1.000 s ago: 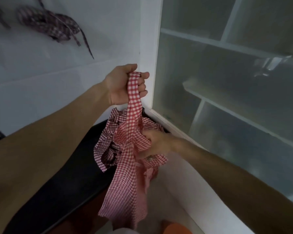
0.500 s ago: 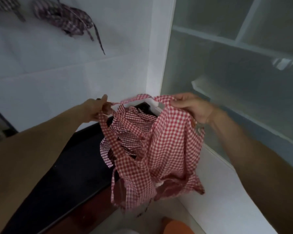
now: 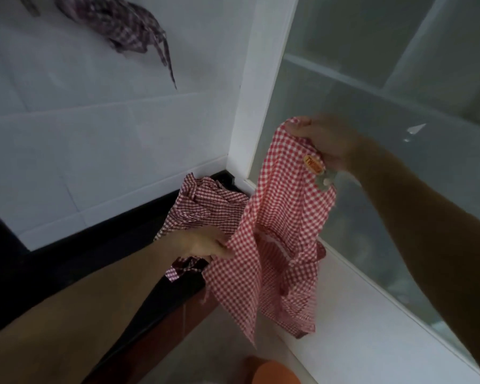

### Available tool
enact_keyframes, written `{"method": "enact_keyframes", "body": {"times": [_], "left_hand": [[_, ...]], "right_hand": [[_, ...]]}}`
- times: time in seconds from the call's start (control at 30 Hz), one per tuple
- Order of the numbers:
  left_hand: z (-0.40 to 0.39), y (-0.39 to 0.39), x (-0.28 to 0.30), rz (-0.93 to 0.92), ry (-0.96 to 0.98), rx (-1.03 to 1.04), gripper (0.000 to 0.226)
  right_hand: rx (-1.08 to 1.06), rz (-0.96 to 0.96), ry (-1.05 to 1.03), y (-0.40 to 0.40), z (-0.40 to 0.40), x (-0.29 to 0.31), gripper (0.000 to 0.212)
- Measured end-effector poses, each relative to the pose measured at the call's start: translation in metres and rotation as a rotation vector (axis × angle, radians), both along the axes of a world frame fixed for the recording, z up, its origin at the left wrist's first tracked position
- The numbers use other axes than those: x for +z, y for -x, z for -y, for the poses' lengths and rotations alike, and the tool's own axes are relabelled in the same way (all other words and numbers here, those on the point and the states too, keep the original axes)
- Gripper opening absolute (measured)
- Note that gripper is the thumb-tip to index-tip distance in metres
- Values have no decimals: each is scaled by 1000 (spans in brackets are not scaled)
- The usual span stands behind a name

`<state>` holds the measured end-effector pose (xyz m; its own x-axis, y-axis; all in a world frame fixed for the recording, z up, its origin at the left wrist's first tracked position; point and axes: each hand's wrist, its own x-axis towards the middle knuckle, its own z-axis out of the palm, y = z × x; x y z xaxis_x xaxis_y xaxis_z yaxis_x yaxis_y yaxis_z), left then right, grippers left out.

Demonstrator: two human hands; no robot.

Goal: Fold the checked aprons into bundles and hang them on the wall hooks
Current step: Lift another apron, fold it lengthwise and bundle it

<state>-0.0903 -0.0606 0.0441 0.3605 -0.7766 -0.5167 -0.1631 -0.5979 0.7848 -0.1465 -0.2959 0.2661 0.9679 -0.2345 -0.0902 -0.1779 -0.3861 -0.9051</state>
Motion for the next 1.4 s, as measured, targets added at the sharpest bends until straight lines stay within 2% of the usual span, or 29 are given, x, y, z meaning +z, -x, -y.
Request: {"method": "enact_keyframes", "body": {"times": [0.07, 0.1, 0.13, 0.2, 0.27, 0.3, 0.37, 0.4, 0.43, 0.53, 0.6, 0.63, 0.7, 0.73, 0.8, 0.87, 0.93, 1.0, 1.1, 1.17, 1.3, 1.4], "left_hand": [[-12, -17, -5, 265, -30, 53, 37], [-21, -27, -6, 383, -31, 145, 31], [-32, -37, -6, 488, -2, 298, 27], [-51, -58, -1, 749, 113, 732, 24], [-55, -71, 10, 1023, 193, 1078, 24], [-49, -71, 20, 1016, 200, 1227, 32], [-31, -70, 28, 761, 157, 1422, 59], [-23, -66, 30, 630, 111, 1410, 67], [-16, -62, 29, 515, 111, 1311, 64], [-3, -31, 36, 128, 339, 781, 21], [9, -10, 33, 61, 361, 407, 12], [17, 0, 30, 86, 352, 269, 5], [33, 11, 10, 219, 359, 158, 72], [40, 16, 1, 281, 401, 237, 100], [52, 23, -9, 406, 518, 446, 121], [55, 38, -7, 571, 613, 618, 119], [52, 48, 5, 759, 824, 695, 93], [49, 56, 14, 843, 941, 450, 67], [57, 60, 12, 1018, 730, -73, 45], [62, 66, 13, 968, 469, -263, 46], [58, 68, 25, 601, 92, -303, 53], [42, 50, 36, 491, -79, -354, 45]], "right_hand": [[-33, -49, 247, 6, 2, 17, 15], [-60, -109, 362, 8, 8, 25, 18], [-81, -191, 427, 12, 12, 33, 22], [-89, -321, 468, 21, 15, 44, 27], [-79, -334, 447, 25, 12, 49, 27], [-79, -306, 372, 25, 10, 49, 26], [-66, -220, 149, 23, 0, 52, 20], [-41, -165, 60, 21, -5, 54, 19], [-30, -106, 4, 18, -7, 55, 19], [-38, 14, -59, 13, -13, 52, 18], [-41, 54, -52, 12, -17, 46, 18], [-45, 66, -53, 13, -20, 42, 17], [-55, 91, -89, 15, -28, 37, 18], [-60, 98, -120, 17, -32, 35, 19], [-69, 87, -192, 24, -38, 35, 23], [-109, 83, -250, 31, -41, 39, 27], [-159, 130, -279, 39, -40, 46, 29], [-186, 167, -273, 46, -36, 52, 28], [-171, 165, -262, 60, -32, 54, 29], [-168, 149, -248, 69, -25, 53, 28], [-188, 121, -176, 88, 0, 46, 25], [-250, 72, 61, 105, 37, 33, 22]]}}
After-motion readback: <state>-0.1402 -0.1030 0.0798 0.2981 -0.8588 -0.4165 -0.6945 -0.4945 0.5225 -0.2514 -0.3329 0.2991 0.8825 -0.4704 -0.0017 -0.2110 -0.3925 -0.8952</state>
